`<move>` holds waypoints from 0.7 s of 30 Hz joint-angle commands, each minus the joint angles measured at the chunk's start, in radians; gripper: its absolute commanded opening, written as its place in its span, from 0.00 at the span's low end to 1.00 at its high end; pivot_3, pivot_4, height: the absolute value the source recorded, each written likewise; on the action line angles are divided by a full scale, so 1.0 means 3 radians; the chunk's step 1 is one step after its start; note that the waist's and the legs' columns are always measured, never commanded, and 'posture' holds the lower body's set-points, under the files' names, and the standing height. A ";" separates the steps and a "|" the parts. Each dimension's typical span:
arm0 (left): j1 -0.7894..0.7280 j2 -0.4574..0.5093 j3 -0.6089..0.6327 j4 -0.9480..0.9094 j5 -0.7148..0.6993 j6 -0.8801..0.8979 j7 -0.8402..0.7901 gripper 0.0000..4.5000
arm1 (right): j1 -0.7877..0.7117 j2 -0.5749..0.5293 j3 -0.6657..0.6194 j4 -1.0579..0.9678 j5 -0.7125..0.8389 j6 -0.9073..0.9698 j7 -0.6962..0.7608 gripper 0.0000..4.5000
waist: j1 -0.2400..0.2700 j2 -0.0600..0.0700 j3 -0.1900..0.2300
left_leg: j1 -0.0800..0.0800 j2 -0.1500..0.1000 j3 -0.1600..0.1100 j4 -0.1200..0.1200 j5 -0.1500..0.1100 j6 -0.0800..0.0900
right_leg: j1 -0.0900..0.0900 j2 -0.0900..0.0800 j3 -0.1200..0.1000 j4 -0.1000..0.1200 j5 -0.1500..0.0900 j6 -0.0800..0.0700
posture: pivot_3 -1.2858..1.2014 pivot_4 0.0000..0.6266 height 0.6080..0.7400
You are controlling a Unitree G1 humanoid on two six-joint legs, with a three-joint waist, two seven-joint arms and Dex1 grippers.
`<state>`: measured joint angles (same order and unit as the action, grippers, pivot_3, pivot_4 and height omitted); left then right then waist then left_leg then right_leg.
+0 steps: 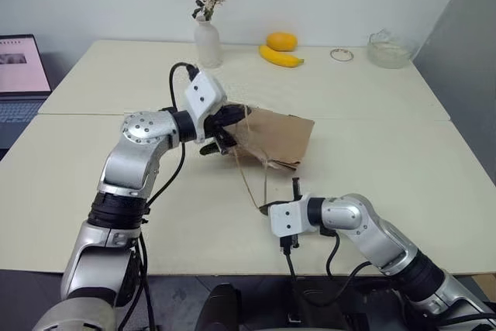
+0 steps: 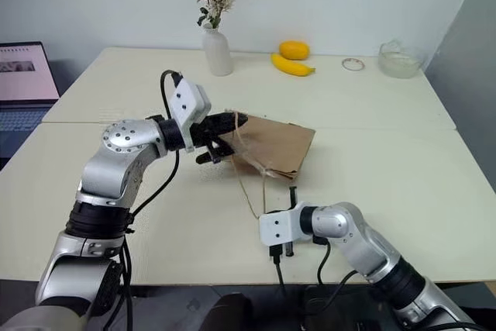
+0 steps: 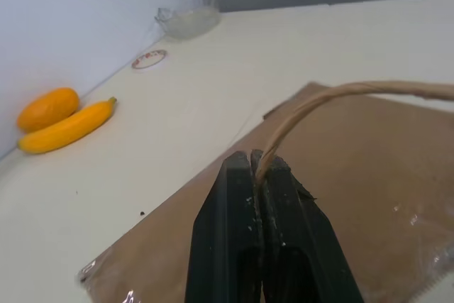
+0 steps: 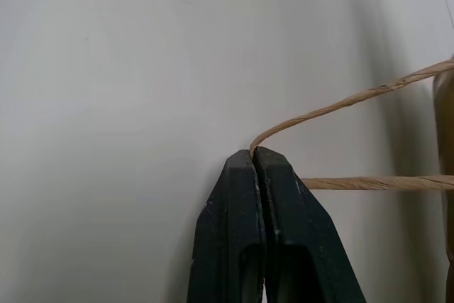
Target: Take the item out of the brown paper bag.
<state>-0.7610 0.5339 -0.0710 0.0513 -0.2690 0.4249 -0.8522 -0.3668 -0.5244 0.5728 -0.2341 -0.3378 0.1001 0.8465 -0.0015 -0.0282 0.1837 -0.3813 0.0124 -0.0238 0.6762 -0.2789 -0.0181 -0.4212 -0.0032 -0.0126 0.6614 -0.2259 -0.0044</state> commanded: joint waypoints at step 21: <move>-0.0953 0.0002 0.0560 0.0479 -0.0356 0.0489 0.0684 0.00 | 0.0134 -0.0298 0.0153 -0.0013 -0.0413 -0.0051 0.0340 0.01 | -0.0011 -0.0001 0.0001 | 0.0002 -0.0001 -0.0002 0.0001 0.0000 -0.0001 | -0.0002 0.0000 0.0004 0.0002 0.0000 0.0000 | 0.52 0.24 1.00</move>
<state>-0.9548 0.4991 -0.0241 0.2356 -0.3723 0.6258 -0.7016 -0.3656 -0.5855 0.5698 -0.2712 -0.4529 0.0906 0.8733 -0.0047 -0.0284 0.1839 -0.3809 0.0122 -0.0245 0.6765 -0.2787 -0.0184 -0.4218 -0.0032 -0.0114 0.6622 -0.2259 -0.0044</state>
